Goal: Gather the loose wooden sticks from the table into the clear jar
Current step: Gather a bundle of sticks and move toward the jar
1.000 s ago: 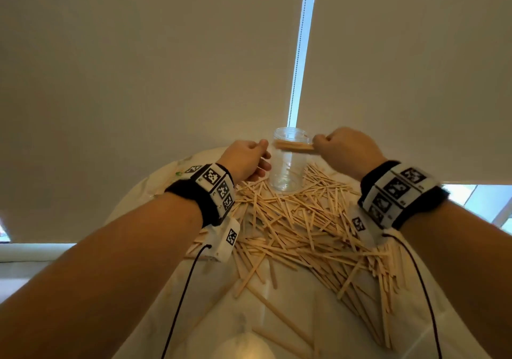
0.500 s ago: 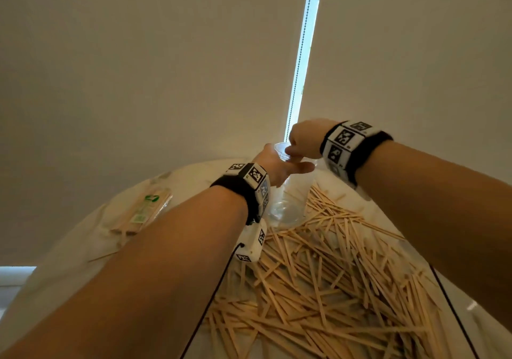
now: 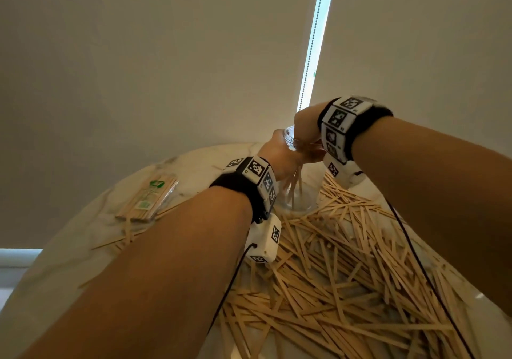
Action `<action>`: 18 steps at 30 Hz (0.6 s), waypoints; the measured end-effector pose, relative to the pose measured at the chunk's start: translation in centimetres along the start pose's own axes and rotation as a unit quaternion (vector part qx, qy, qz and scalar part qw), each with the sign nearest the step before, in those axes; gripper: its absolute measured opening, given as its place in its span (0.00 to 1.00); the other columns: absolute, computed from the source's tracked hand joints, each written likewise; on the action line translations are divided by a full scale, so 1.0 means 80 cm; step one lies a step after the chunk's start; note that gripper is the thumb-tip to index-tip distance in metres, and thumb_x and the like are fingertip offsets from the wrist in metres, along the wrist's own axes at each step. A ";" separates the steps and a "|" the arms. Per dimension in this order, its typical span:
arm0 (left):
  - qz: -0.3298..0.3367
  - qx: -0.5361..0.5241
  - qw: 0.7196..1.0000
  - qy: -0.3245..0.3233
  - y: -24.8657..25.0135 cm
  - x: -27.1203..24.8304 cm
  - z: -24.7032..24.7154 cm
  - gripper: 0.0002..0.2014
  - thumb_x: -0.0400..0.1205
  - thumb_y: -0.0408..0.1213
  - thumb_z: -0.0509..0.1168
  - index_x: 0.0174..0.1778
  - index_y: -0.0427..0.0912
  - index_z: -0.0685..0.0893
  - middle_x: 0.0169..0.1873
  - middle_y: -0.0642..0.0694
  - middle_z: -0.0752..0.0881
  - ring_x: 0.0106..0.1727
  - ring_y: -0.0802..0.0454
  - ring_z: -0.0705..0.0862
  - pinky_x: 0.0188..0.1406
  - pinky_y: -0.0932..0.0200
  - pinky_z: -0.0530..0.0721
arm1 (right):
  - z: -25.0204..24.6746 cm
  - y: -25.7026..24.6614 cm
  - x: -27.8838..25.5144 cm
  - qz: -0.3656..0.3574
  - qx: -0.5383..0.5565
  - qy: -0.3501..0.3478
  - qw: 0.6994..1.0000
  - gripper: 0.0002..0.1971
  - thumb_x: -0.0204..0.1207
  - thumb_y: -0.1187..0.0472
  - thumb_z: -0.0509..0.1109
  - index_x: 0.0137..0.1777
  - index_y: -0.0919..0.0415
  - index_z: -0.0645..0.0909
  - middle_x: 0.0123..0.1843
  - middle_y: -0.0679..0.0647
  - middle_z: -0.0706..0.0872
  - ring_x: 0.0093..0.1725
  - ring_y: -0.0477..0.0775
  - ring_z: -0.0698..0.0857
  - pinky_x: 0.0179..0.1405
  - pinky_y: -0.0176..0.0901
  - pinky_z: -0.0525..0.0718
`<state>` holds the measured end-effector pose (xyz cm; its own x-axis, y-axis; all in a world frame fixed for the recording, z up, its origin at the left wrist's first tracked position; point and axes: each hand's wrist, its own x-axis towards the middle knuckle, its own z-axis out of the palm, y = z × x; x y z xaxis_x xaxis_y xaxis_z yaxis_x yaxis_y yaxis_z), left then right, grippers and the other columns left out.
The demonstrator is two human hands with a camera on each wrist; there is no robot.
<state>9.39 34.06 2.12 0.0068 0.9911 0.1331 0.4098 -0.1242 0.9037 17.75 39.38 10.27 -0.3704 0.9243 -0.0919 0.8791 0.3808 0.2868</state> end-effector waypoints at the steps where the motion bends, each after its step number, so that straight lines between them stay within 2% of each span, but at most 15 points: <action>1: 0.002 0.003 1.000 0.010 -0.001 0.002 0.001 0.34 0.57 0.64 0.80 0.51 0.43 0.88 0.41 0.45 0.91 0.42 0.47 0.90 0.50 0.45 0.90 | -0.001 0.001 0.002 0.007 0.010 -0.013 1.000 0.14 0.80 0.60 0.72 0.64 0.61 0.85 0.47 0.55 0.85 0.48 0.57 0.82 0.48 0.50 0.81; 2: 0.004 0.007 1.000 0.005 0.003 -0.003 -0.001 0.32 0.58 0.63 0.81 0.50 0.45 0.87 0.41 0.46 0.91 0.44 0.47 0.90 0.53 0.45 0.89 | -0.003 0.002 0.002 0.010 0.016 -0.019 1.000 0.13 0.82 0.58 0.70 0.63 0.62 0.85 0.52 0.56 0.87 0.50 0.57 0.83 0.54 0.50 0.83; 4: 0.004 0.009 1.000 -0.016 0.005 -0.008 -0.003 0.17 0.70 0.53 0.81 0.42 0.52 0.79 0.39 0.50 0.87 0.41 0.54 0.86 0.47 0.57 0.87 | -0.007 0.004 -0.002 0.011 0.040 -0.009 0.999 0.14 0.82 0.57 0.69 0.61 0.64 0.86 0.57 0.58 0.89 0.53 0.56 0.85 0.63 0.50 0.84; 6: 0.017 0.000 1.000 -0.009 0.008 -0.015 -0.004 0.18 0.76 0.43 0.78 0.39 0.57 0.72 0.38 0.58 0.82 0.38 0.63 0.81 0.35 0.72 0.80 | -0.015 0.007 -0.010 0.012 0.084 0.015 0.996 0.13 0.81 0.58 0.71 0.60 0.66 0.88 0.54 0.56 0.91 0.52 0.55 0.88 0.63 0.51 0.86; 7: 0.021 -0.004 1.000 -0.005 0.007 -0.014 -0.006 0.17 0.76 0.43 0.78 0.39 0.57 0.73 0.38 0.59 0.82 0.38 0.64 0.81 0.33 0.75 0.79 | -0.019 0.010 -0.016 0.014 0.103 0.037 0.994 0.13 0.81 0.59 0.72 0.60 0.66 0.88 0.53 0.56 0.92 0.52 0.55 0.90 0.62 0.51 0.87; 8: 0.028 -0.005 1.000 -0.001 0.007 -0.014 -0.007 0.16 0.75 0.44 0.79 0.41 0.57 0.75 0.39 0.59 0.84 0.40 0.62 0.84 0.35 0.74 0.79 | -0.022 0.014 -0.024 0.020 0.118 0.066 0.991 0.13 0.81 0.58 0.72 0.59 0.65 0.88 0.51 0.55 0.93 0.52 0.55 0.91 0.60 0.51 0.88; 10: 0.021 0.011 1.000 -0.005 0.009 -0.016 -0.008 0.17 0.73 0.51 0.80 0.50 0.55 0.79 0.44 0.57 0.87 0.45 0.58 0.85 0.40 0.66 0.81 | -0.027 0.022 -0.046 0.037 0.158 0.124 0.979 0.11 0.80 0.56 0.72 0.53 0.63 0.88 0.43 0.54 0.93 0.43 0.53 0.92 0.53 0.51 0.91; 12: 0.000 0.034 0.999 -0.027 0.010 -0.021 -0.011 0.29 0.72 0.55 0.79 0.65 0.50 0.79 0.52 0.53 0.87 0.49 0.57 0.85 0.45 0.63 0.82 | -0.028 0.024 -0.078 0.036 0.184 0.158 0.969 0.11 0.81 0.54 0.71 0.49 0.62 0.88 0.39 0.53 0.93 0.38 0.53 0.92 0.46 0.49 0.92; 13: -0.012 0.054 0.998 -0.037 0.010 -0.025 -0.014 0.39 0.69 0.58 0.80 0.72 0.46 0.75 0.61 0.49 0.86 0.57 0.54 0.84 0.55 0.58 0.82 | -0.026 0.024 -0.098 0.031 0.191 0.161 0.968 0.11 0.81 0.53 0.70 0.49 0.62 0.88 0.39 0.53 0.92 0.38 0.53 0.92 0.44 0.47 0.92; 14: -0.032 0.091 0.995 -0.040 0.011 -0.033 -0.018 0.50 0.65 0.62 0.80 0.78 0.43 0.69 0.70 0.46 0.81 0.66 0.49 0.81 0.65 0.52 0.80 | -0.023 0.022 -0.118 0.024 0.198 0.155 0.968 0.12 0.81 0.52 0.70 0.48 0.61 0.87 0.38 0.53 0.92 0.38 0.53 0.92 0.41 0.46 0.91; 15: -0.056 0.138 0.988 -0.040 0.011 -0.041 -0.023 0.56 0.63 0.65 0.79 0.82 0.43 0.64 0.75 0.44 0.77 0.72 0.46 0.77 0.70 0.48 0.76 | -0.016 0.019 -0.140 0.012 0.202 0.142 0.969 0.13 0.81 0.51 0.70 0.47 0.61 0.88 0.38 0.53 0.91 0.38 0.53 0.91 0.39 0.44 0.90; 16: -0.075 0.183 0.979 -0.039 0.011 -0.052 -0.030 0.57 0.64 0.66 0.78 0.84 0.42 0.62 0.77 0.43 0.75 0.74 0.44 0.75 0.73 0.46 0.74 | -0.006 0.014 -0.161 -0.004 0.202 0.120 0.972 0.13 0.82 0.50 0.70 0.46 0.60 0.88 0.38 0.53 0.91 0.37 0.52 0.91 0.38 0.43 0.89; 18: -0.089 0.249 0.964 -0.037 0.012 -0.082 -0.048 0.48 0.70 0.64 0.76 0.80 0.40 0.70 0.73 0.43 0.79 0.71 0.46 0.79 0.69 0.51 0.77 | 0.023 -0.001 -0.198 -0.033 0.200 0.046 0.978 0.15 0.81 0.46 0.70 0.46 0.58 0.87 0.37 0.52 0.91 0.35 0.50 0.89 0.36 0.41 0.87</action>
<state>6.25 27.25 3.65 -0.0476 0.9975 -0.0518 0.7974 0.0692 0.5994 24.10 24.75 9.94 -0.4392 0.8984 -0.0056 0.8927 0.4357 -0.1149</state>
